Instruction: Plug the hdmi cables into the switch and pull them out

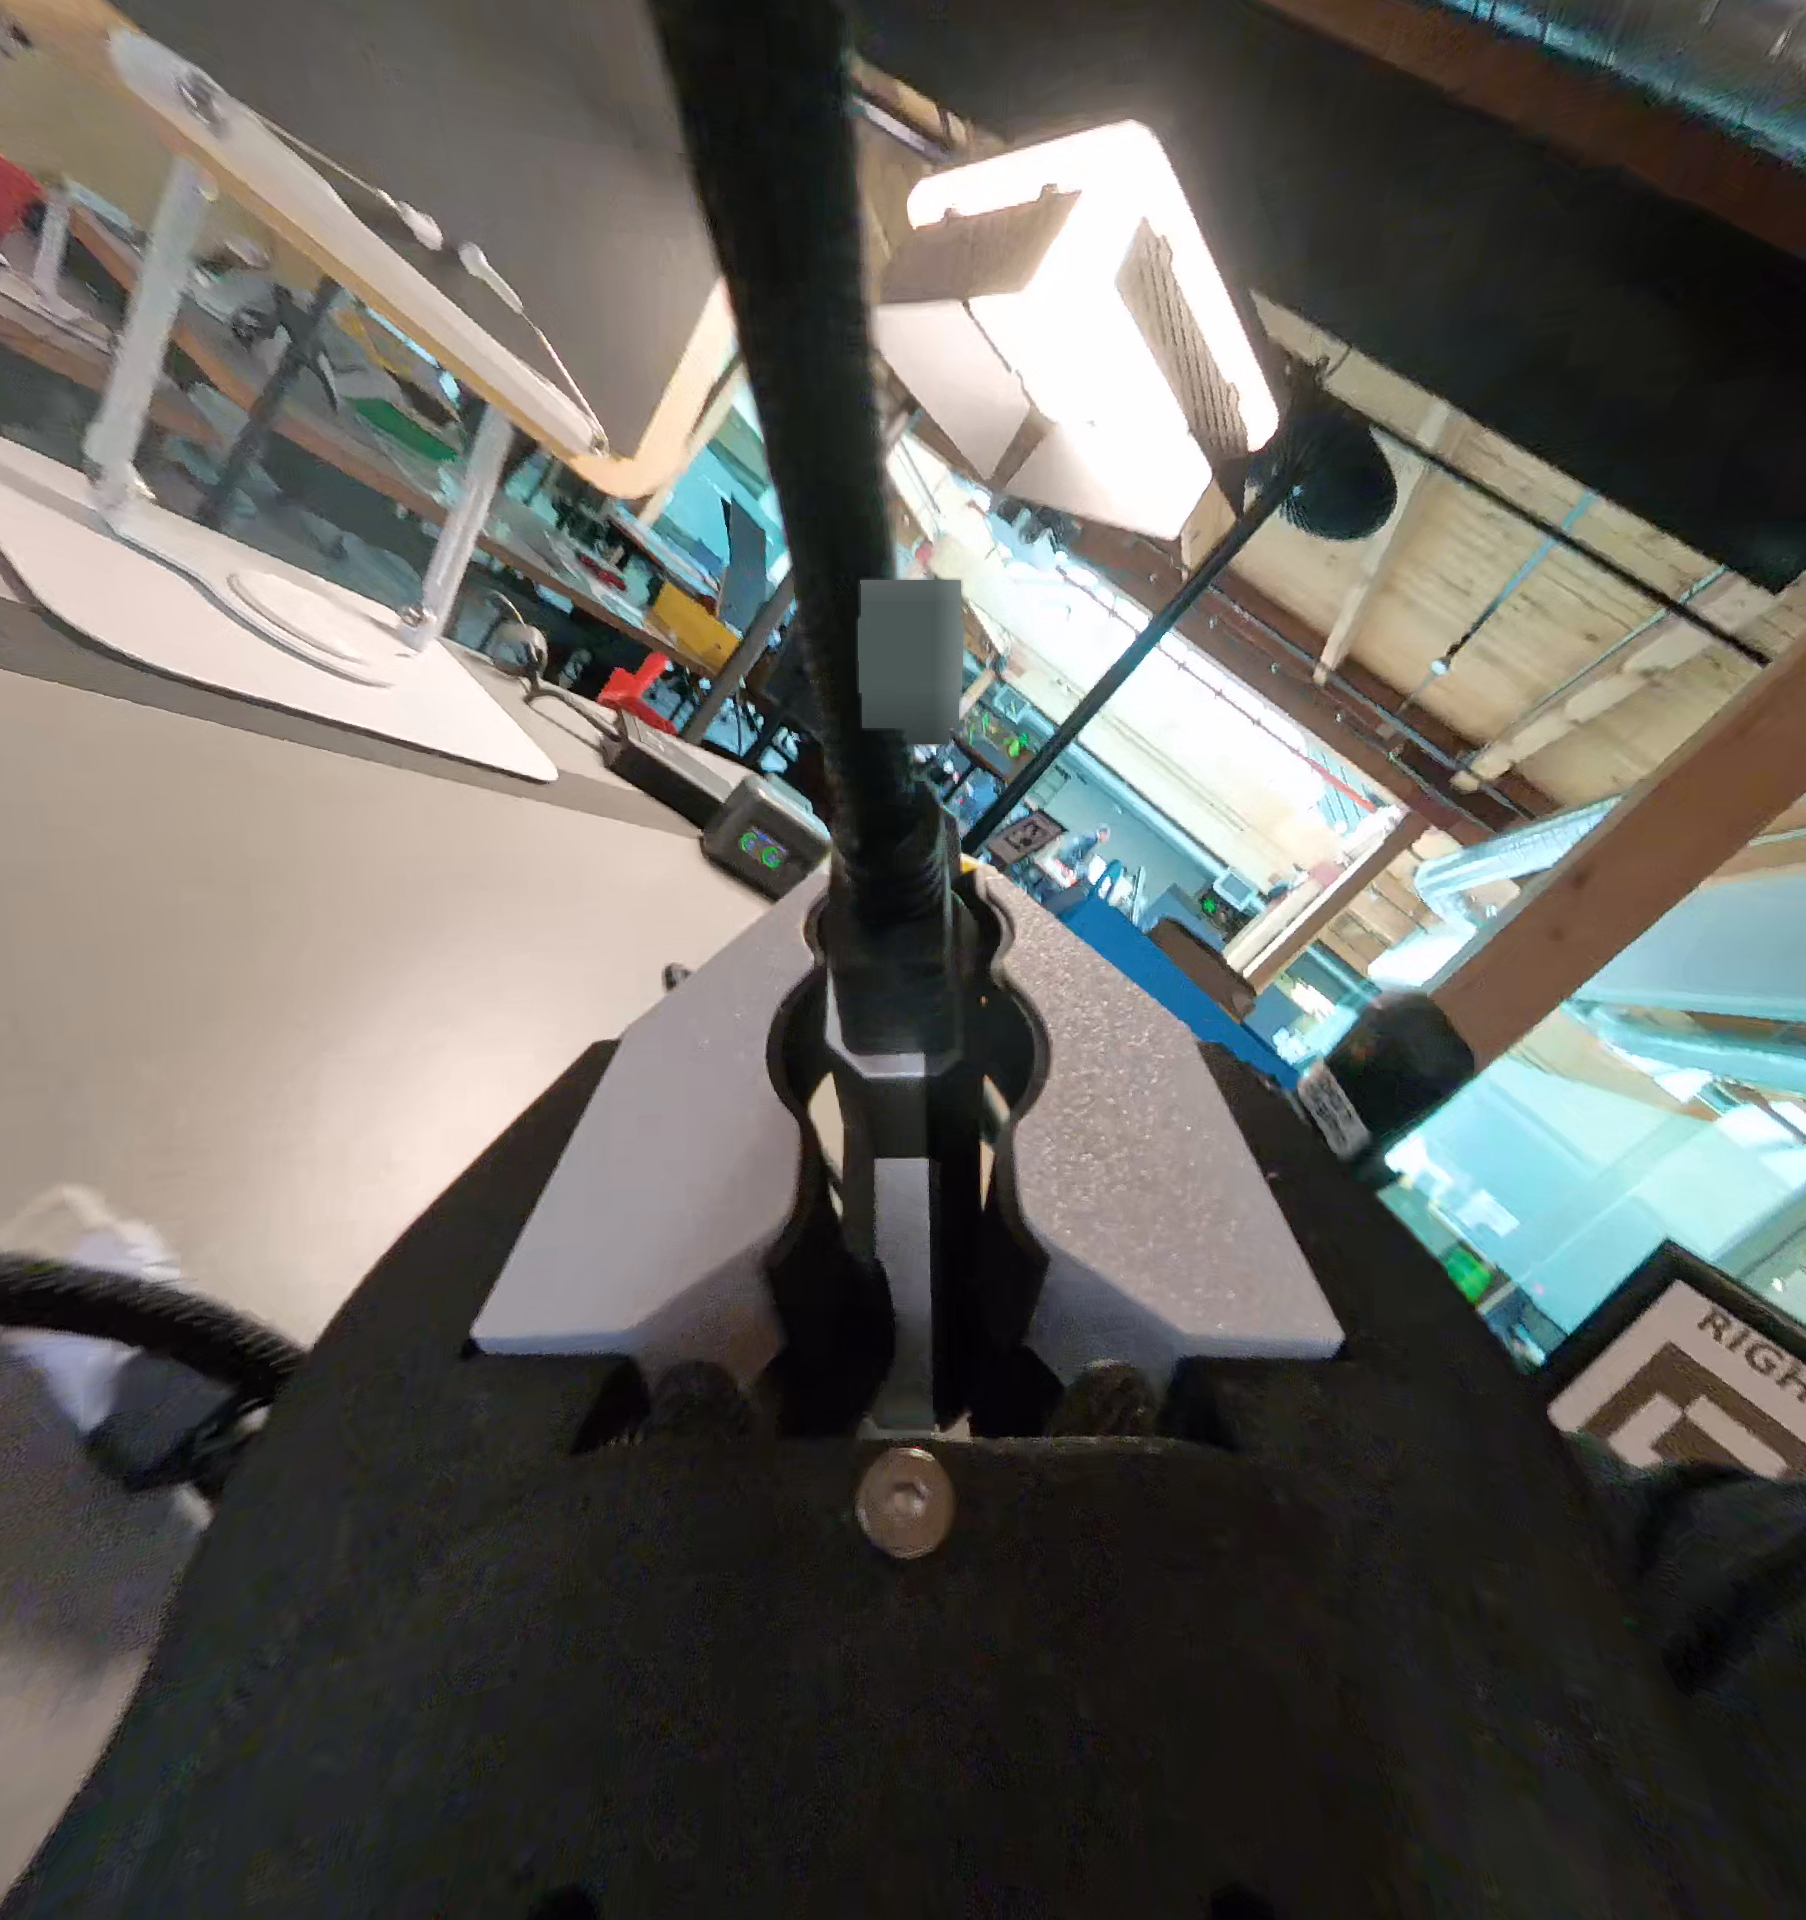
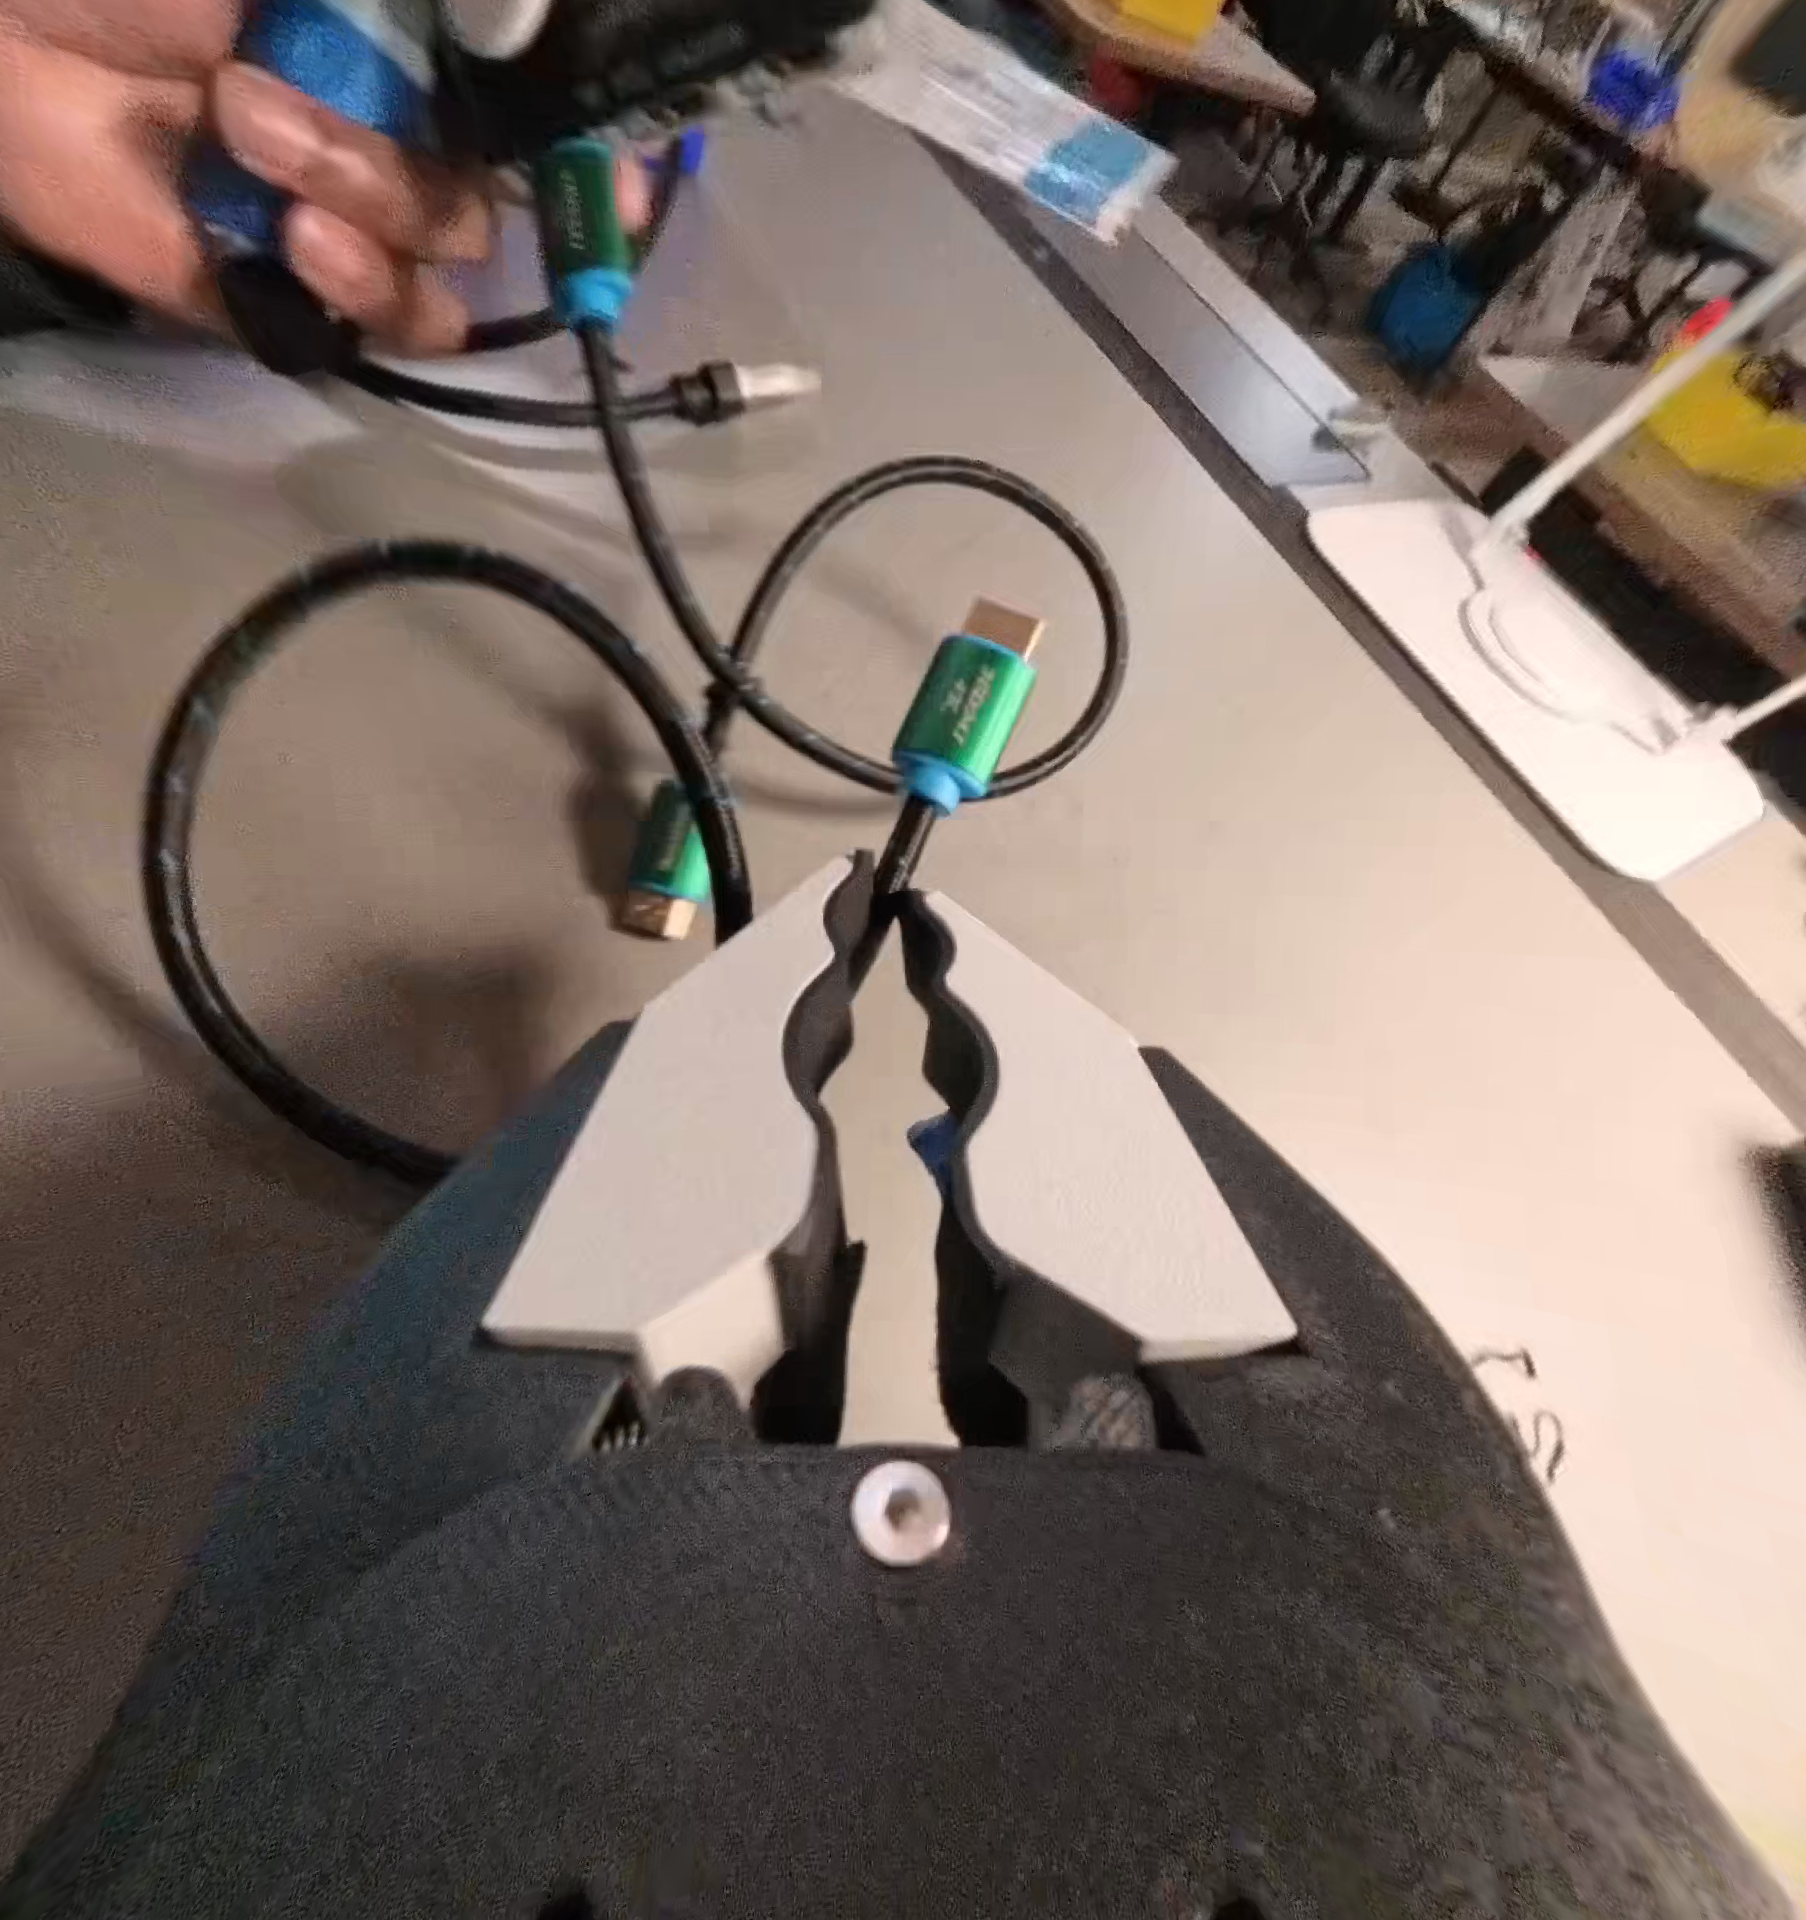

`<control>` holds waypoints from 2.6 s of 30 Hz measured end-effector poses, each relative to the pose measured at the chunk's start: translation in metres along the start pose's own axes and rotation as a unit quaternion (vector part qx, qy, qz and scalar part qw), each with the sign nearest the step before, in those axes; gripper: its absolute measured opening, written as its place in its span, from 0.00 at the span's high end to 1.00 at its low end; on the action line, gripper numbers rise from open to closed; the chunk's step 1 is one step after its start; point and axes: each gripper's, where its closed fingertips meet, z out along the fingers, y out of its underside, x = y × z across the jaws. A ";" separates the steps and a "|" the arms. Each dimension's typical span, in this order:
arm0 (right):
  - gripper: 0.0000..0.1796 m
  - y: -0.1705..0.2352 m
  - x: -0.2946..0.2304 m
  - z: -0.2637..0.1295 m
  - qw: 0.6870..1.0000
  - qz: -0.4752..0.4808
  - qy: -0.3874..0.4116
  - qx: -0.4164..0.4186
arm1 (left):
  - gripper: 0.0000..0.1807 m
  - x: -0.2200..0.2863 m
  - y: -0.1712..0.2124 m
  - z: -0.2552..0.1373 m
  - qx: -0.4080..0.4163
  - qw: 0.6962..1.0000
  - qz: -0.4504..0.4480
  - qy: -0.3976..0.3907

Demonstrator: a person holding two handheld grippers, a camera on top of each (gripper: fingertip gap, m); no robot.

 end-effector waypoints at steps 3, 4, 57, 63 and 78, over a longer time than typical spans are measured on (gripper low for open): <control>0.95 0.015 0.014 -0.003 0.998 0.048 0.009 -0.029 | 0.89 0.005 0.011 0.009 -0.028 1.000 0.014 0.005; 0.94 0.019 0.019 -0.005 0.997 0.069 0.012 -0.036 | 0.89 0.005 0.012 0.009 -0.029 0.999 0.013 0.004; 0.77 0.052 0.155 -0.224 0.953 -0.030 0.218 -0.208 | 0.89 0.006 0.027 0.014 -0.064 0.998 0.024 -0.002; 0.77 -0.044 -0.005 -0.037 0.997 -0.075 -0.015 -0.021 | 0.89 0.006 0.027 0.013 -0.054 0.998 0.013 -0.002; 0.91 -0.068 -0.073 0.069 0.984 -0.166 -0.019 0.064 | 0.89 0.008 0.034 0.020 -0.054 0.998 -0.033 0.026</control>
